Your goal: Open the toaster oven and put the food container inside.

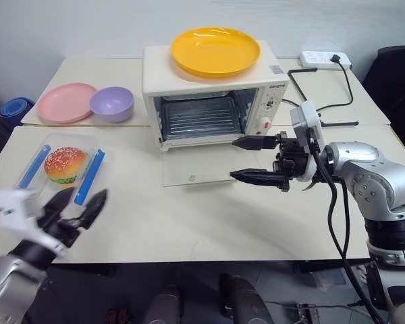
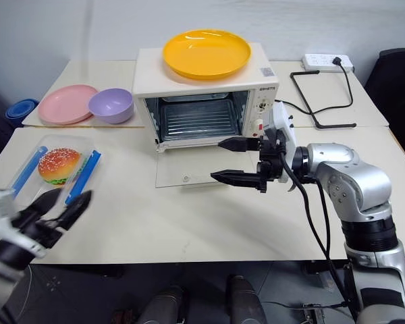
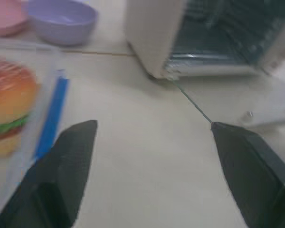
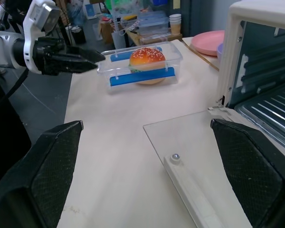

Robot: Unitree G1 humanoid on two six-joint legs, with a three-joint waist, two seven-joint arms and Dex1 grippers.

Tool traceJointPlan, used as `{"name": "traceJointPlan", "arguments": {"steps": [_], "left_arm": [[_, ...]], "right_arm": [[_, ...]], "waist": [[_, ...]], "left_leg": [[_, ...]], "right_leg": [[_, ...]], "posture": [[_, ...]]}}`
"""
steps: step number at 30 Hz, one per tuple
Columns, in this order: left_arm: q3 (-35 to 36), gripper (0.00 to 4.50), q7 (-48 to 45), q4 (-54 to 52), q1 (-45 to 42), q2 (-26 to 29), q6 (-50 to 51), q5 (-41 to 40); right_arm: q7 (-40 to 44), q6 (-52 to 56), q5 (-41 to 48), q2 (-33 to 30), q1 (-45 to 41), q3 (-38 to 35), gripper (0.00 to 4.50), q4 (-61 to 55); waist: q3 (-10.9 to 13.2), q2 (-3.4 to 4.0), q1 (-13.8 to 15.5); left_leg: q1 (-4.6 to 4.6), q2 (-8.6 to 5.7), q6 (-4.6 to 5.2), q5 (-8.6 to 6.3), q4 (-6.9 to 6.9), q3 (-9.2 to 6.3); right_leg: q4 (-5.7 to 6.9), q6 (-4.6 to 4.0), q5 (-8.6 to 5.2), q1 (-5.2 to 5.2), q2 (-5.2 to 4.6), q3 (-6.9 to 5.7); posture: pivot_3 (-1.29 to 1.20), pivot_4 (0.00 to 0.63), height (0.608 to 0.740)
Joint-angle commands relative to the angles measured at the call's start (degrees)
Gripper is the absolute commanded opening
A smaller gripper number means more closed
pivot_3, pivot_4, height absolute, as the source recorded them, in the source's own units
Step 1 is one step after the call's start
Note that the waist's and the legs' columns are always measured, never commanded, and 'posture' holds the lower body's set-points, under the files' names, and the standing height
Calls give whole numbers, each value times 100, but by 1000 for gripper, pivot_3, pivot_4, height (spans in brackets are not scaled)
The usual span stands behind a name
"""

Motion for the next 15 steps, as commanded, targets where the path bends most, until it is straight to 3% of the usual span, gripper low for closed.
{"name": "traceJointPlan", "arguments": {"steps": [1,9,15], "left_arm": [[613,4480,1312,369,286,-96,-420,-1422],[262,4480,3886,1723,125,791,-1164,-3377],[-411,4480,4755,2670,-336,1606,-1331,-3878]], "right_arm": [[176,-121,-32,86,-200,39,4500,51],[20,-44,-39,199,-160,-4,4500,14],[-342,142,126,153,206,-240,4500,-484]], "waist": [[0,0,19],[-6,-10,48],[-6,-10,46]], "left_leg": [[1,0,0,0,1,-3],[0,-1,-7,-4,16,-37],[-3,0,-14,-8,11,-44]], "right_leg": [[1,-1,-1,0,0,2],[-5,-13,-4,22,-3,-13],[-6,-19,-7,21,-2,-19]], "posture": [[0,150,740],[0,150,740],[0,150,740]]}}
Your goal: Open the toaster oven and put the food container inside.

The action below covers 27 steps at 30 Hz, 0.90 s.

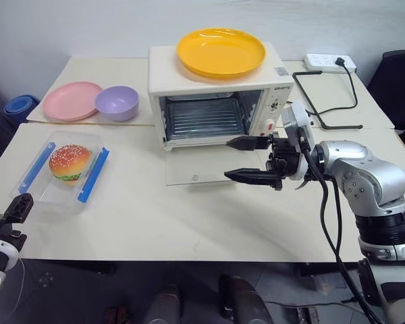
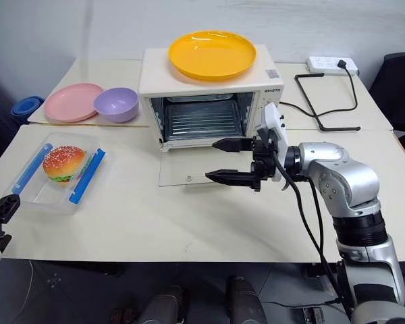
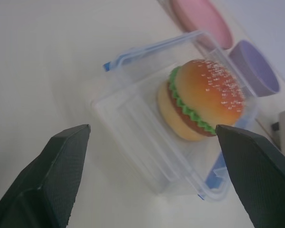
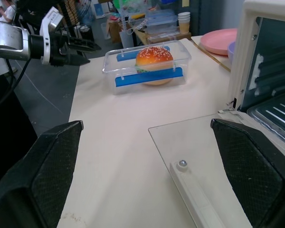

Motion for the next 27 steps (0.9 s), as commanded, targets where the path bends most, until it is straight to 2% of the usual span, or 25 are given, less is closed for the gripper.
{"name": "traceJointPlan", "arguments": {"steps": [1,6,9,13,22,24,27], "left_arm": [[-334,4480,376,389,-305,382,-132,-280],[-844,4480,747,1145,-1050,827,-162,-471],[-1017,4480,1294,1585,-1426,860,-264,-675],[-1070,3599,1665,1794,-1624,800,-396,-770],[-1062,793,2022,2092,-1872,1021,-425,-807],[-1033,373,2075,2123,-1828,1092,-369,-860],[-1003,79,1935,2139,-1746,1282,-174,-928]], "right_arm": [[-221,106,224,-56,138,-328,4500,-476],[-485,265,406,-144,455,-565,4500,-903],[-669,350,526,-208,666,-722,4500,-1176],[-828,433,651,-252,814,-861,4500,-1355],[-939,521,856,-362,894,-963,4500,-1425],[-898,624,993,-437,889,-1011,4500,-1365],[-854,777,1202,-541,879,-1112,4500,-1310]], "waist": [[0,0,0],[0,-1,2],[-1,-1,-16],[-1,-1,-27],[-2,-3,-11],[-2,-3,-21],[-4,-8,-9]], "left_leg": [[0,0,-1,0,0,-1],[0,-1,-2,0,-2,-2],[2,-2,-4,1,-6,-2],[0,3,-9,0,-12,4],[1,1,-18,6,-17,-2],[2,1,-18,6,-25,1],[-1,3,-18,6,-31,0]], "right_leg": [[0,0,0,0,0,-1],[-2,0,0,1,0,-2],[-2,0,0,0,-2,-2],[-2,1,1,-8,1,3],[-1,-2,0,-7,0,-3],[-3,-2,0,-9,0,0],[-5,-3,0,-15,1,-1]], "posture": [[0,150,740],[0,150,740],[0,150,740],[0,150,740],[0,150,740],[0,150,740],[0,150,740]]}}
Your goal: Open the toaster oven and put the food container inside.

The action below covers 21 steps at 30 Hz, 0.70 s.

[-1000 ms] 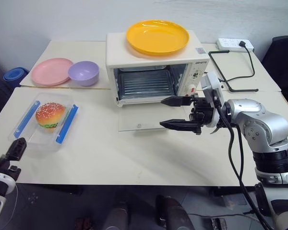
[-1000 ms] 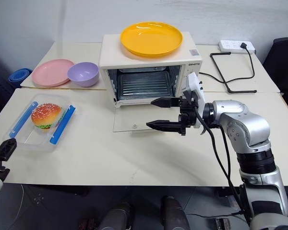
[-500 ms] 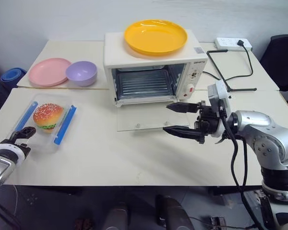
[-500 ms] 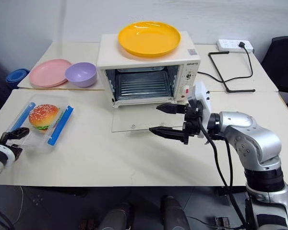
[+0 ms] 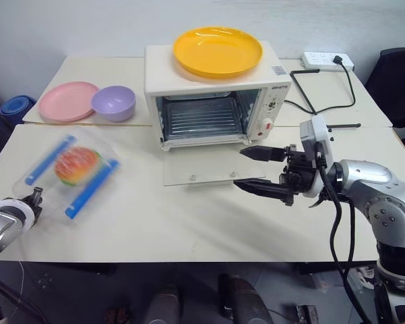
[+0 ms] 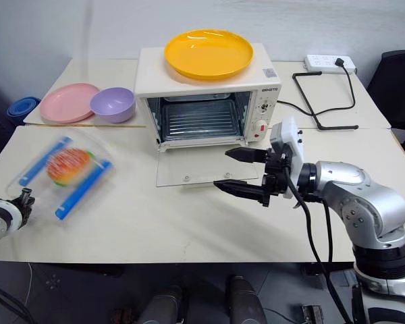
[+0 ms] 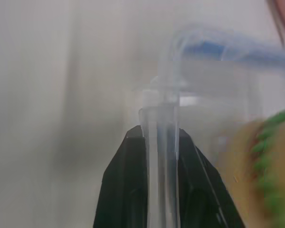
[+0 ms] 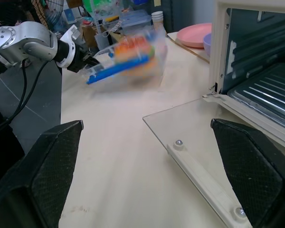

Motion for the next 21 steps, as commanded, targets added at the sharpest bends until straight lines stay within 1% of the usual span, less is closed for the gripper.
{"name": "traceJointPlan", "arguments": {"steps": [1,3,6,9,11,13,15,17,21], "left_arm": [[183,55,-296,-79,118,454,310,-148],[148,53,-693,-98,181,734,619,-179],[119,53,-1582,-243,240,1144,1076,-118],[65,53,-2705,-539,359,1718,1730,-37],[-32,53,-3382,-736,406,2055,2097,36],[-212,53,-3850,-882,351,2300,2319,77],[-560,53,-4213,-1069,130,2512,2426,157],[-1066,53,-4284,-1153,-296,2597,2388,197],[-2331,53,-3997,-1066,-1682,2346,2341,405]], "right_arm": [[93,101,309,-186,-21,-259,4500,-109],[130,24,239,-259,-6,-251,4500,-125],[65,2,188,-321,39,-271,4500,-100],[65,-17,164,-391,216,-354,4500,-85],[99,-62,142,-448,363,-404,4500,-80],[128,-105,122,-484,500,-461,4500,-72],[171,-190,68,-523,677,-540,4500,-60],[200,-276,25,-559,856,-635,4500,-40],[242,-416,-27,-639,1211,-892,4500,-23]], "waist": [[-2,-3,3],[-1,-4,3],[-3,-9,0],[-3,-9,-1],[-1,-10,6],[0,-8,2],[1,-6,1],[2,-4,2],[5,0,22]], "left_leg": [[0,0,0,0,-1,-2],[-1,0,-1,0,-3,-1],[-1,1,-1,1,-4,-3],[-1,-1,0,1,-12,0],[-7,0,0,1,-17,-3],[-9,-2,0,0,-25,2],[-8,0,0,0,-31,3],[-8,1,0,0,-33,2],[-9,1,1,1,-25,2]], "right_leg": [[-1,-2,-1,0,0,-2],[-4,-2,-1,-1,0,-1],[-6,-8,-4,-1,0,-5],[-12,-11,-6,-1,-2,-2],[-21,-13,-8,-4,-2,-6],[-27,-17,-9,-8,-4,-2],[-32,-16,-9,-8,-4,-1],[-33,-17,-10,-8,-2,-3],[-28,-12,-7,-7,0,-3]], "posture": [[0,150,740],[0,150,740],[0,150,740],[0,150,740],[0,150,740],[0,150,740],[0,150,740],[0,150,740],[0,150,740]]}}
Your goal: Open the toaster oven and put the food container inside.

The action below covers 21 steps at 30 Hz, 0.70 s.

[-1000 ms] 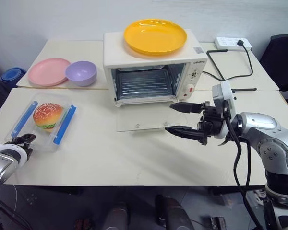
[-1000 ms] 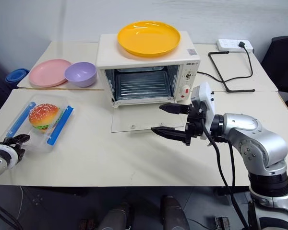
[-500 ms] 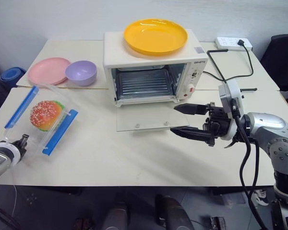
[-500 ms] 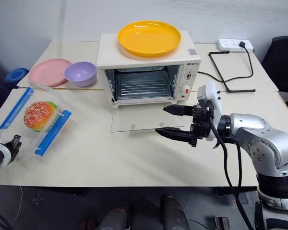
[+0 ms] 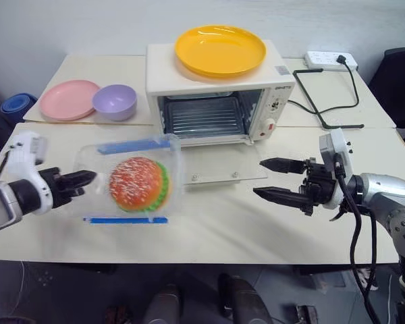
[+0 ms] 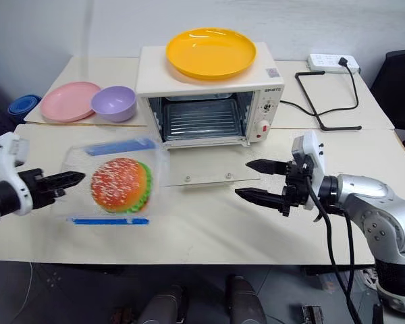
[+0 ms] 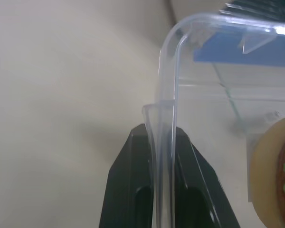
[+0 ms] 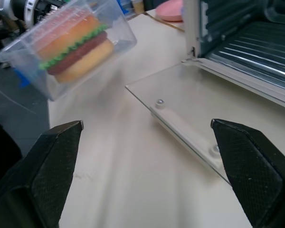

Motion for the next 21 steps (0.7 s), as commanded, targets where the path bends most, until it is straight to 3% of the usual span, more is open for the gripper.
{"name": "traceJointPlan", "arguments": {"steps": [1,6,13,21], "left_arm": [[-906,53,159,24,-1128,-248,-44,272],[-2195,53,445,706,-2886,-1334,234,1449],[-2454,53,473,1851,-3906,-2640,479,2695],[-1861,2504,213,2209,-4223,-3439,754,3344]], "right_arm": [[86,-216,1,-160,239,-433,4500,-78],[71,-383,-105,-181,732,-742,4500,-102],[-170,-649,-300,-79,1112,-910,4500,-211],[-700,-812,-495,164,1135,-731,4500,-321]], "waist": [[0,0,16],[0,-1,92],[3,-6,86],[3,-7,101]], "left_leg": [[2,-1,0,0,2,0],[-1,-17,3,3,10,7],[10,-30,10,7,15,49],[10,-30,12,12,28,49]], "right_leg": [[3,4,2,2,1,1],[9,18,10,2,4,0],[16,38,21,-2,10,3],[29,47,26,-2,10,5]], "posture": [[0,150,740],[0,150,740],[0,150,740],[0,150,740]]}}
